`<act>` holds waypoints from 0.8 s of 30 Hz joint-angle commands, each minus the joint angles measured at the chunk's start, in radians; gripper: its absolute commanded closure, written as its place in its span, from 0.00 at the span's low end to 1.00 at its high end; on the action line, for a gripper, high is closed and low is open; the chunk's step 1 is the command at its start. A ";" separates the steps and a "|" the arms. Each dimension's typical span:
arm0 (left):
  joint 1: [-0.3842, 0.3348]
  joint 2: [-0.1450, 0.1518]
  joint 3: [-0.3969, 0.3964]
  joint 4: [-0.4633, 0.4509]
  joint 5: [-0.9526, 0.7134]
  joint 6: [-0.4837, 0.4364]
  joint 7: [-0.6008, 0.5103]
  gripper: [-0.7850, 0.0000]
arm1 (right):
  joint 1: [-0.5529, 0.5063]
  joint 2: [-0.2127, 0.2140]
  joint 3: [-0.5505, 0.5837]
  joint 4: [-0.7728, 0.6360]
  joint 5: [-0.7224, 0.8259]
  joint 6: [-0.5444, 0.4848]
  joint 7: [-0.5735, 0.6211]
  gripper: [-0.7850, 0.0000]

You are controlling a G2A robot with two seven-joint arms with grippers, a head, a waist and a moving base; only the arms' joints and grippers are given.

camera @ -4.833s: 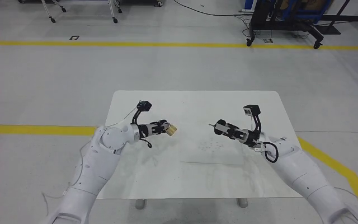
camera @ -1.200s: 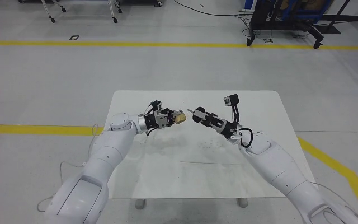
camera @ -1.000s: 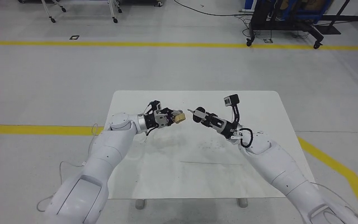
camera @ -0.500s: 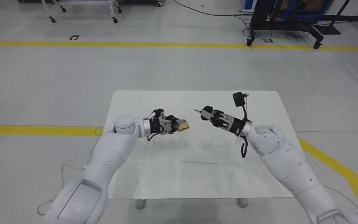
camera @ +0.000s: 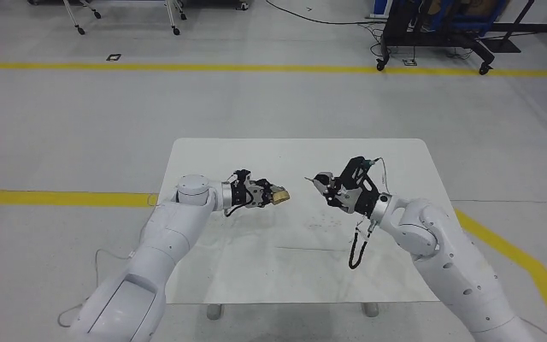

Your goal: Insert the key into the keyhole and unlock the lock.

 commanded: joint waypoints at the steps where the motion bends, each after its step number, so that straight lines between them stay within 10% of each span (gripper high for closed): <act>1: 0.010 0.000 -0.004 -0.010 -0.008 0.001 0.019 1.00 | 0.000 0.000 -0.001 -0.003 -0.008 0.003 0.000 1.00; 11: 0.043 0.007 -0.013 -0.069 -0.001 0.147 0.125 1.00 | 0.058 -0.013 -0.203 -0.208 -0.676 0.088 0.269 1.00; 24: 0.041 0.001 -0.007 -0.065 -0.023 0.240 0.134 1.00 | 0.124 -0.045 -0.358 -0.257 -0.830 -0.025 0.393 1.00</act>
